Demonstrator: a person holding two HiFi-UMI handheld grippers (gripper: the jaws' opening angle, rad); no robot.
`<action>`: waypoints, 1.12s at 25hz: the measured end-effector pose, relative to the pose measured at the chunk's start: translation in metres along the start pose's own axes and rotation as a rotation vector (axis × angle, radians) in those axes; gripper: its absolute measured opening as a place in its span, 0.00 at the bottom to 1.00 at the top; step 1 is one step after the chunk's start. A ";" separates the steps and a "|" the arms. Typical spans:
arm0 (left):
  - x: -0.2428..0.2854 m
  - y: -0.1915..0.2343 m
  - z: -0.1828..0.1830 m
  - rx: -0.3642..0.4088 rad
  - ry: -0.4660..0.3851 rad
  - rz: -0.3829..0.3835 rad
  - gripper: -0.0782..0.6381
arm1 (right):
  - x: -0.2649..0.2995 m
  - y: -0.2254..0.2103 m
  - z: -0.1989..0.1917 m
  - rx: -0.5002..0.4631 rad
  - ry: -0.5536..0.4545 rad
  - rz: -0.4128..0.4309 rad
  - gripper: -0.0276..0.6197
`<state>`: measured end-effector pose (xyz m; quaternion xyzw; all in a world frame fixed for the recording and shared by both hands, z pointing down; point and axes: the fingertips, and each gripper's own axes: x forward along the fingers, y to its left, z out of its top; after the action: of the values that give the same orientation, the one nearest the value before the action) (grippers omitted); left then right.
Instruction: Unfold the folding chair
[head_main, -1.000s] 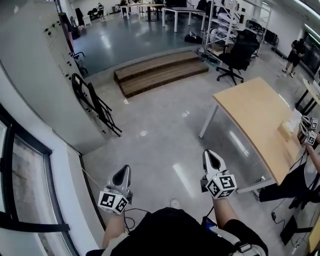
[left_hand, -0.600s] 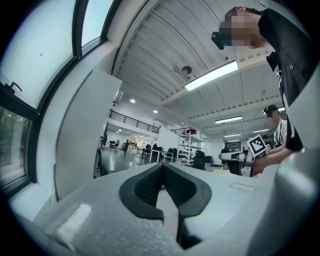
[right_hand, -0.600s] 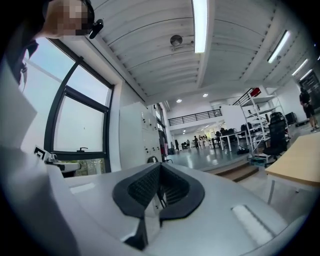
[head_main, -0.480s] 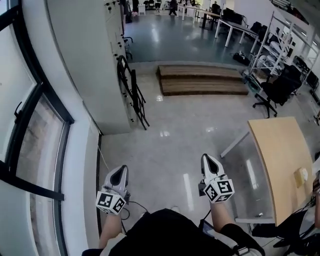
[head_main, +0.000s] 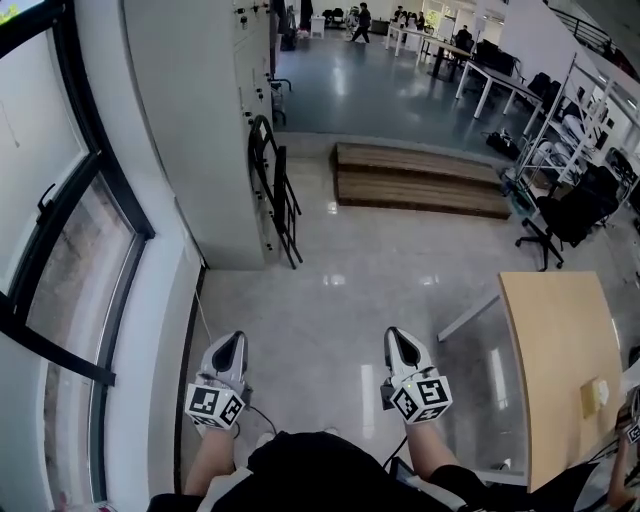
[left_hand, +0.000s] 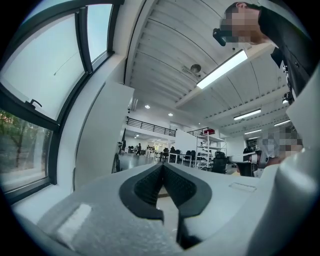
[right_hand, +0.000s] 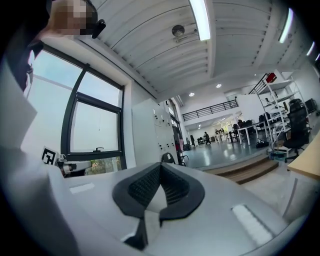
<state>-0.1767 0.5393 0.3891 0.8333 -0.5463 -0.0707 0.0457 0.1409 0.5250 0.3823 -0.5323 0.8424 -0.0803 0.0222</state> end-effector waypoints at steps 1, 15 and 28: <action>0.003 -0.008 -0.002 0.000 0.002 0.000 0.11 | -0.003 -0.005 0.001 0.003 -0.002 0.006 0.05; 0.039 -0.055 -0.042 -0.032 0.072 0.020 0.11 | -0.023 -0.096 -0.014 0.038 0.061 -0.032 0.05; 0.178 -0.003 -0.048 -0.053 0.053 -0.084 0.11 | 0.073 -0.150 0.002 0.042 0.034 -0.124 0.05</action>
<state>-0.0962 0.3767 0.4238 0.8556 -0.5073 -0.0647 0.0792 0.2432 0.3961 0.4071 -0.5814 0.8063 -0.1084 0.0141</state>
